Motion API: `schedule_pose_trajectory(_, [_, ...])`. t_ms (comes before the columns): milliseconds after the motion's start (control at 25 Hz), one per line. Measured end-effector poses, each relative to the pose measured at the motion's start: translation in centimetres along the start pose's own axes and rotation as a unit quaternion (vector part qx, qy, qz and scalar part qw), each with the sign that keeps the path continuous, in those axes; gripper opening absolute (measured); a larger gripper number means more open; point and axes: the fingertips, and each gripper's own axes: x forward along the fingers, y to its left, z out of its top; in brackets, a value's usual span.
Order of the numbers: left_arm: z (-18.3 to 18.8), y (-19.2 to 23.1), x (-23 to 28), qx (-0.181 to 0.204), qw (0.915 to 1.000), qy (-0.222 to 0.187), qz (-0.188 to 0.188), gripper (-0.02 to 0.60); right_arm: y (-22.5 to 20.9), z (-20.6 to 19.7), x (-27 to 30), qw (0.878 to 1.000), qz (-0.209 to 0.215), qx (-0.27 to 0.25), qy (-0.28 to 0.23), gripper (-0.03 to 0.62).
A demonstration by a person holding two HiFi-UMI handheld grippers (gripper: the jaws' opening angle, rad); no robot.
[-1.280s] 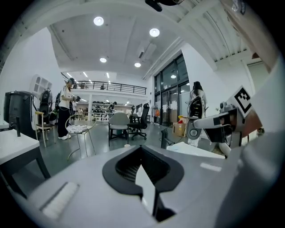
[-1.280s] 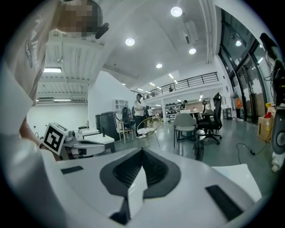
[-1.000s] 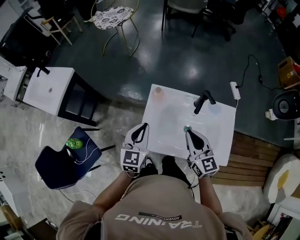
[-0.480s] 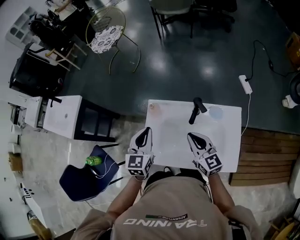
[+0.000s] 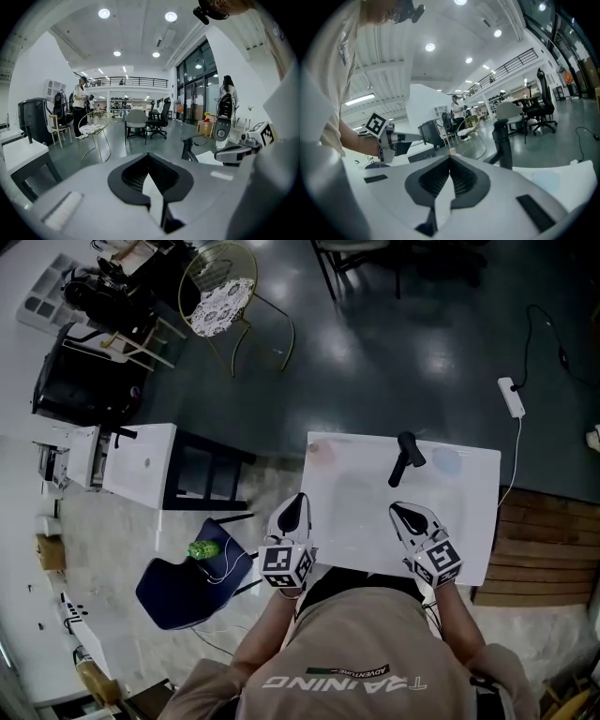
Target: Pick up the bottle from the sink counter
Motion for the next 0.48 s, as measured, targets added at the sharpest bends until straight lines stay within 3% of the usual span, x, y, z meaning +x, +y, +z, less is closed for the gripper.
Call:
schedule_pose_trajectory(280, [-1.7, 0.8, 0.9, -0.001, 0.9996, 0.001, -0.027, 0.008, 2.1, -1.6, 1.7, 1.0, -0.006, -0.003, 0.016, 0.008])
schedule_pose_trajectory(480, [0.9, 2.1, 0.8, 0.01, 0.9989, -0.027, -0.038, 0.008, 3.8, 1.1, 2.0, 1.0, -0.014, -0.018, 0.015, 0.008])
